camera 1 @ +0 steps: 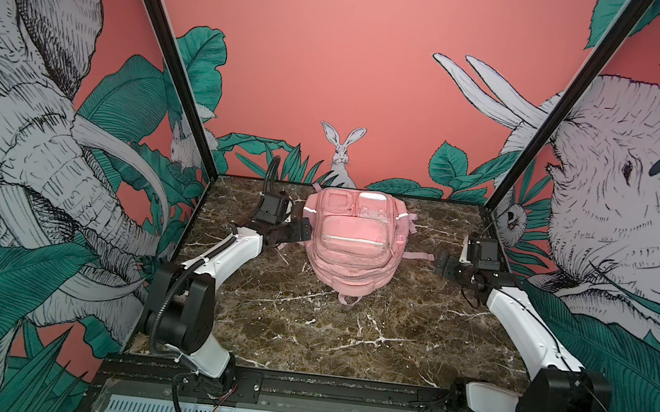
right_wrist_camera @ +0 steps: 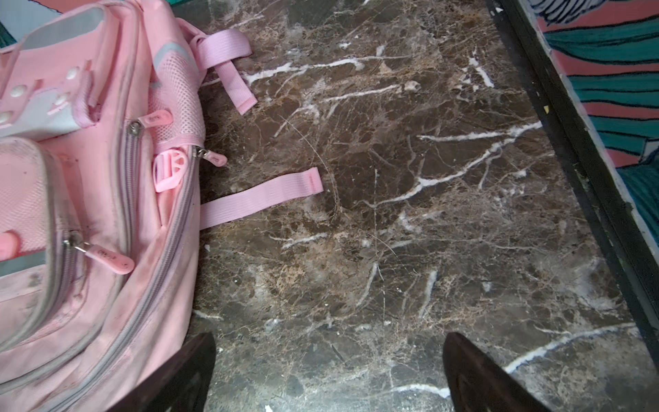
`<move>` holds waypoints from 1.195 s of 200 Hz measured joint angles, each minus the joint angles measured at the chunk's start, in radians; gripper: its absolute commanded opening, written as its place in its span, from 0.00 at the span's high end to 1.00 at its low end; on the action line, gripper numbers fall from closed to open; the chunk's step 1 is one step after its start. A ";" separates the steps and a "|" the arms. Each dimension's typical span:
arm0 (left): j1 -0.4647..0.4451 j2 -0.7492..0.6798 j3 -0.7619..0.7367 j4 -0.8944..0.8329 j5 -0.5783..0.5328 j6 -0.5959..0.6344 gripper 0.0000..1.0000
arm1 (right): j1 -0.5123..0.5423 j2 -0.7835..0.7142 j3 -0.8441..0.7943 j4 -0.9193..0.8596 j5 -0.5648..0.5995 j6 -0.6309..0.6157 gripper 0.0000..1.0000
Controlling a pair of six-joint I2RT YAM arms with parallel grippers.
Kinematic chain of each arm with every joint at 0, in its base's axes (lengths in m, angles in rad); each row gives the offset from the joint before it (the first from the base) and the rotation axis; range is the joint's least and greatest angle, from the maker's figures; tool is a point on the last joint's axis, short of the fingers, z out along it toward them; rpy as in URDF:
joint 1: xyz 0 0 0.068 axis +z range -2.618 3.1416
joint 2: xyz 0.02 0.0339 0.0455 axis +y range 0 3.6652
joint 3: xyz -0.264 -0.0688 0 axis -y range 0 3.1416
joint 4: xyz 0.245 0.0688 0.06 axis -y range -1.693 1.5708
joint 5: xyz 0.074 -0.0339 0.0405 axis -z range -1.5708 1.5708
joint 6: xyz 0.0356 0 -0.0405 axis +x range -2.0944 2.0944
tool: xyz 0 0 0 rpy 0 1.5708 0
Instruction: Pack the student bag
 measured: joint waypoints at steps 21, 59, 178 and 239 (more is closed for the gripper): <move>0.006 -0.050 -0.058 0.023 -0.111 0.055 0.02 | 0.000 -0.025 -0.067 0.066 0.027 -0.004 0.02; 0.023 -0.177 -0.266 0.192 -0.323 0.156 0.02 | 0.000 -0.095 -0.180 0.193 0.071 -0.031 0.02; 0.119 -0.190 -0.583 0.801 -0.437 0.528 0.02 | 0.000 -0.142 -0.304 0.403 0.077 -0.193 0.02; 0.234 -0.057 -0.703 1.017 -0.211 0.536 0.02 | -0.004 -0.067 -0.378 0.561 0.135 -0.249 0.02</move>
